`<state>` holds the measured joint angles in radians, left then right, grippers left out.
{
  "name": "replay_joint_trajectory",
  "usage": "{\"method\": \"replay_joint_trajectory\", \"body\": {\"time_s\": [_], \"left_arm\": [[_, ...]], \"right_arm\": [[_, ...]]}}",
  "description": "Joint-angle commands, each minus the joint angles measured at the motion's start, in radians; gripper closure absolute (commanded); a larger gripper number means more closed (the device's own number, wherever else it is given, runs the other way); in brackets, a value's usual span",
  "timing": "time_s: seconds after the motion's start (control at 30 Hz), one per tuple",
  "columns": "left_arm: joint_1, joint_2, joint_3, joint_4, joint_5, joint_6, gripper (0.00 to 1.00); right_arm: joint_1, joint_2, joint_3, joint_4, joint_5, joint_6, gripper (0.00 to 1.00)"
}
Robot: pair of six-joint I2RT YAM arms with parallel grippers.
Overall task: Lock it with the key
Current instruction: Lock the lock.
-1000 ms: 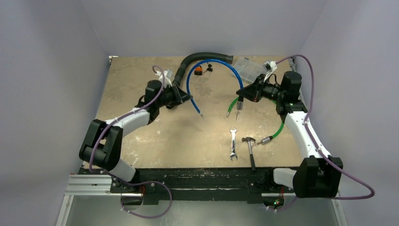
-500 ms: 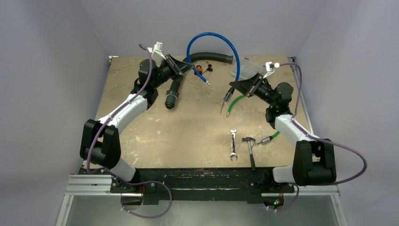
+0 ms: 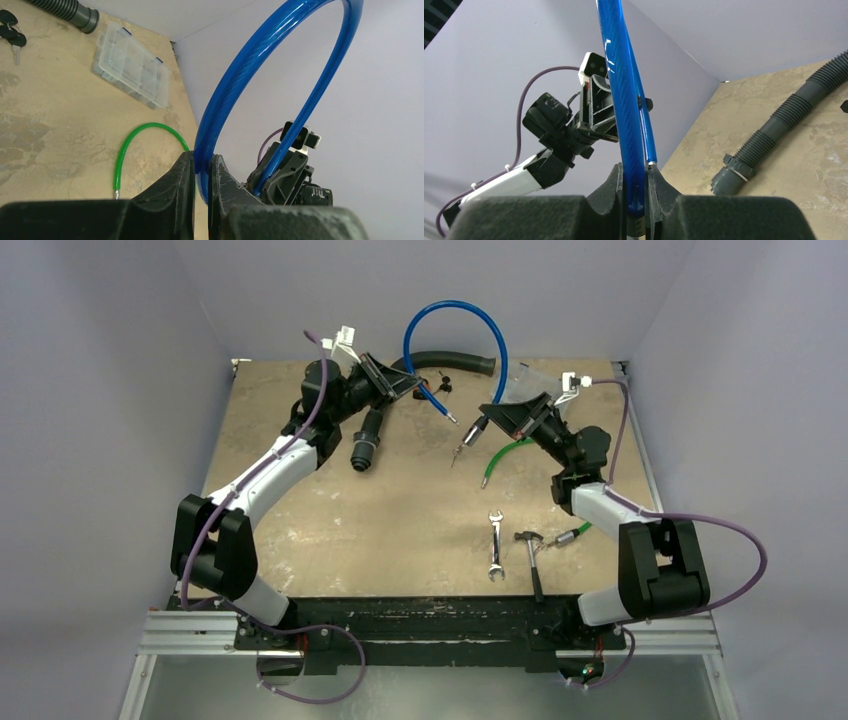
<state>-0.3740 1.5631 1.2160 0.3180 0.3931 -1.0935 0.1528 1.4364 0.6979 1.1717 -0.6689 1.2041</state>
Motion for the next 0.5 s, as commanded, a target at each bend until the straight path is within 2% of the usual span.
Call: {"method": "replay_joint_trajectory", "body": {"time_s": [0.0, 0.47], "left_arm": [[-0.01, -0.04, 0.043, 0.066, 0.006, -0.045, 1.0], [-0.019, -0.038, 0.0, 0.163, 0.048, -0.092, 1.0]], "right_arm": [[0.02, -0.027, 0.014, -0.033, 0.084, -0.021, 1.0], [0.033, 0.015, 0.017, -0.065, 0.11, -0.041, 1.0]]}}
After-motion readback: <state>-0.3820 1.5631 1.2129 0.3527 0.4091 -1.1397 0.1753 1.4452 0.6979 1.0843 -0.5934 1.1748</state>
